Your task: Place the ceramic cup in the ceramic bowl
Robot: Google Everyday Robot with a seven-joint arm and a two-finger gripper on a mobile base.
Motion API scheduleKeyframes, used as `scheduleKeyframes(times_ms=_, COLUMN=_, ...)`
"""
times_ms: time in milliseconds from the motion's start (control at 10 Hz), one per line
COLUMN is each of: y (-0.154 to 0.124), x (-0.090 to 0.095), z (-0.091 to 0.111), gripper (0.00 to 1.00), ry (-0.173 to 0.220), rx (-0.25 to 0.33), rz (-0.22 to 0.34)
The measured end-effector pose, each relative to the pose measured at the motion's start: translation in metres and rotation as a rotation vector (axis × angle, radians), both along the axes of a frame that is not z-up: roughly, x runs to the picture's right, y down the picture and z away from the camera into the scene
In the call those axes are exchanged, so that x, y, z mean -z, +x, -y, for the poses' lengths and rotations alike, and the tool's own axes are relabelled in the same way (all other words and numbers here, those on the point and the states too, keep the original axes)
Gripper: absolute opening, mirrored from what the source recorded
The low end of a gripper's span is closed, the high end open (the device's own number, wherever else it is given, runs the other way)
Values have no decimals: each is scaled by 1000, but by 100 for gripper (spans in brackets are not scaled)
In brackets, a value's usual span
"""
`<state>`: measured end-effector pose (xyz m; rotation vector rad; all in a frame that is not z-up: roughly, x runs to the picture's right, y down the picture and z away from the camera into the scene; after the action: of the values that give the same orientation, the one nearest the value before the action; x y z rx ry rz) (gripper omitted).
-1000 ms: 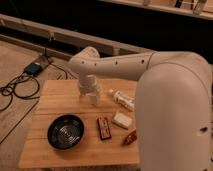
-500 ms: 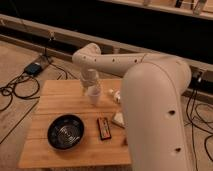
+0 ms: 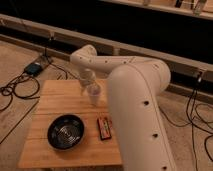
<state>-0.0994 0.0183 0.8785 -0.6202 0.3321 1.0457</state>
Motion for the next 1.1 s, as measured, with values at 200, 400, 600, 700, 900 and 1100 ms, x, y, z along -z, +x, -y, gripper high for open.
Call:
scheduleKeyframes(times_ms=200, y=2, x=-17, z=-14, gripper=64, ry=-45, rx=-24, rz=-10)
scheduleKeyframes(times_ms=400, y=4, x=-27, z=-19, gripper=50, ry=-67, rx=-41, rz=-16)
scheduleKeyframes(times_ms=600, y=2, x=-29, z=-19, gripper=27, ry=-78, rx=-60, rz=-16)
scheduleKeyframes(times_ms=700, y=2, x=-27, z=-19, gripper=19, ry=-81, rx=-61, rz=-16)
scheduleKeyframes(times_ms=900, y=-5, x=-13, z=-15, gripper=1, ry=-72, rx=-63, rz=-12)
scheduleKeyframes(times_ms=1100, y=-6, x=6, z=-16, gripper=0, ry=-54, rx=-43, rz=-19)
